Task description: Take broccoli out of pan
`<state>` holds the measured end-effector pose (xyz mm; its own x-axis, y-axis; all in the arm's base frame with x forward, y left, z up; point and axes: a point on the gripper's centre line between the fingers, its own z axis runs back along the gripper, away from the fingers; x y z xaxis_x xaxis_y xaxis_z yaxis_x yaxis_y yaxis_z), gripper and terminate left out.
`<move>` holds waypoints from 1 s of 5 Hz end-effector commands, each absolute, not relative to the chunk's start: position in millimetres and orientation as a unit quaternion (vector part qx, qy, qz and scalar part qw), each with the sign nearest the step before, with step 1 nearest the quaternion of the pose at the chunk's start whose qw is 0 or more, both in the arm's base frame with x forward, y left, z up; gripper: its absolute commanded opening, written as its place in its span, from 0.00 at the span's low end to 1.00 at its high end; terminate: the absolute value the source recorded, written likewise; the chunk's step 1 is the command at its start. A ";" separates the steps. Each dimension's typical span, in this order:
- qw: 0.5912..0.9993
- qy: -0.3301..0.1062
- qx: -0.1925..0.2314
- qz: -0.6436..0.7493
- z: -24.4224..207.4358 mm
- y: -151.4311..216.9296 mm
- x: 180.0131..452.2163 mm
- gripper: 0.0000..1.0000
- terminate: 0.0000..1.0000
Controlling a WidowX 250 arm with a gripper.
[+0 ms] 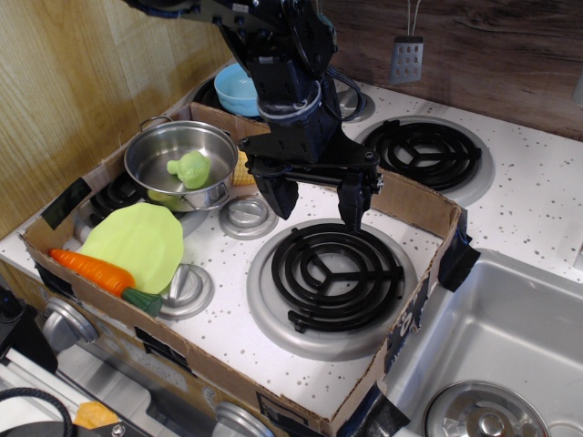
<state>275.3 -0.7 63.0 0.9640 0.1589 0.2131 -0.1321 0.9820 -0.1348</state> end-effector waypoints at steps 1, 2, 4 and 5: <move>0.989 -0.112 -0.060 0.074 63.0 -0.7 275.3 1.00 0.00; 0.979 -0.111 -0.069 0.159 66.6 16.4 278.4 1.00 0.00; 0.959 -0.093 -0.062 0.261 90.3 63.5 290.4 1.00 0.00; 0.950 -0.098 -0.039 0.294 96.4 91.0 294.8 1.00 0.00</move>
<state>292.4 90.4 85.2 0.8147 0.5651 0.1300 -0.5526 0.8246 -0.1213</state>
